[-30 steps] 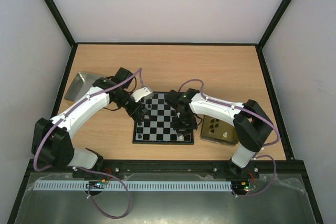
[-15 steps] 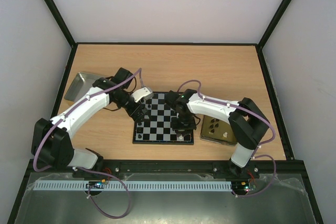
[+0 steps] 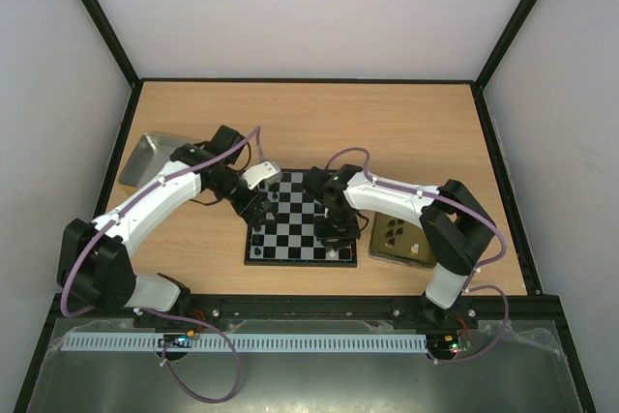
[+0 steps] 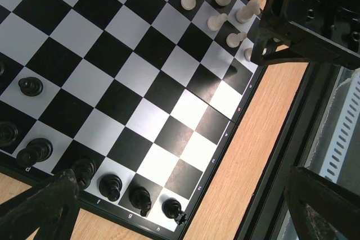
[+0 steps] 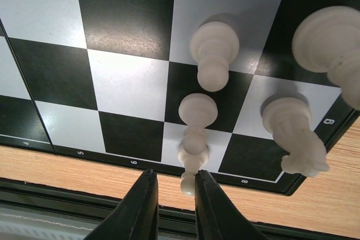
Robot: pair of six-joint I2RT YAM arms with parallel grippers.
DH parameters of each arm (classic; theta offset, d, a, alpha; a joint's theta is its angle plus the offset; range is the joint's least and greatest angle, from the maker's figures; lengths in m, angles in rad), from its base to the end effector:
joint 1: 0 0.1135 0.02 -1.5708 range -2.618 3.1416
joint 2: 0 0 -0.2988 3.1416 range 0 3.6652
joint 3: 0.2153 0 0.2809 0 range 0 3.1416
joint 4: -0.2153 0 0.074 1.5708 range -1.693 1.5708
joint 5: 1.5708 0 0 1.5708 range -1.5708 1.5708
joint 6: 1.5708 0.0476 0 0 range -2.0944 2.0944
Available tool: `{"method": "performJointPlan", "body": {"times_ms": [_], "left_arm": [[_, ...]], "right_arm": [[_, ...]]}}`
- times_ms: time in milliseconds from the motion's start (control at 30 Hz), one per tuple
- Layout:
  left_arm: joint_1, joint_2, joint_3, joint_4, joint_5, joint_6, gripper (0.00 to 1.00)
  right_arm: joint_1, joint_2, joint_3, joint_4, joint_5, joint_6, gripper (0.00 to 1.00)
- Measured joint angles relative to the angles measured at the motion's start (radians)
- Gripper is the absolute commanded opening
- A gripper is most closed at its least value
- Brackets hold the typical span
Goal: Set up the chess pieces on the board
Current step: Adjust the chess piece on the chessboard, then pick up the chess piece from the storage box.
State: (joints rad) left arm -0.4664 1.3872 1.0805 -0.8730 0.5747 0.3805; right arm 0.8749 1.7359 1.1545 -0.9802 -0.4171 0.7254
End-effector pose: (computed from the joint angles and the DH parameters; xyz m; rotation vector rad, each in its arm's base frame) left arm 0.2462 -0.1529 0.2763 1.2381 2.3670 -0.8100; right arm 0.1983 0.2675 0.1902 0.2132 -2.8099 -0.4247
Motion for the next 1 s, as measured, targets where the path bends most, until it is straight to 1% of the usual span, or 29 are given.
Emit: {"method": "performJointPlan", "body": {"times_ms": [200, 333, 467, 567, 633, 733, 833, 1000], "left_arm": [[0.0, 0.0, -0.001, 0.0, 0.0, 0.0, 0.99], [0.0, 0.0, -0.001, 0.0, 0.0, 0.0, 0.99], [0.0, 0.0, -0.002, 0.0, 0.0, 0.0, 0.99], [0.0, 0.0, -0.003, 0.0, 0.0, 0.0, 0.99], [0.0, 0.0, -0.003, 0.0, 0.0, 0.0, 0.99], [0.0, 0.0, -0.003, 0.0, 0.0, 0.0, 0.99], [0.0, 0.0, -0.003, 0.0, 0.0, 0.0, 0.99], [0.0, 0.0, -0.003, 0.0, 0.001, 0.0, 0.99]], "right_arm": [[0.0, 0.0, 0.0, 0.002, -0.003, 0.0, 0.18], [0.0, 0.0, 0.006, -0.013, 0.018, 0.0, 0.2], [-0.011, -0.009, 0.079, -0.079, 0.058, -0.005, 0.22], [-0.043, -0.051, 0.15, -0.137, 0.091, -0.009, 0.23], [-0.097, -0.106, 0.171, -0.163, 0.114, -0.013, 0.24], [-0.239, -0.228, 0.131, -0.189, 0.148, -0.022, 0.29], [-0.399, -0.338, 0.014, -0.208, 0.193, -0.029, 0.33], [-0.553, -0.415, -0.16, -0.235, 0.234, -0.037, 0.33]]}}
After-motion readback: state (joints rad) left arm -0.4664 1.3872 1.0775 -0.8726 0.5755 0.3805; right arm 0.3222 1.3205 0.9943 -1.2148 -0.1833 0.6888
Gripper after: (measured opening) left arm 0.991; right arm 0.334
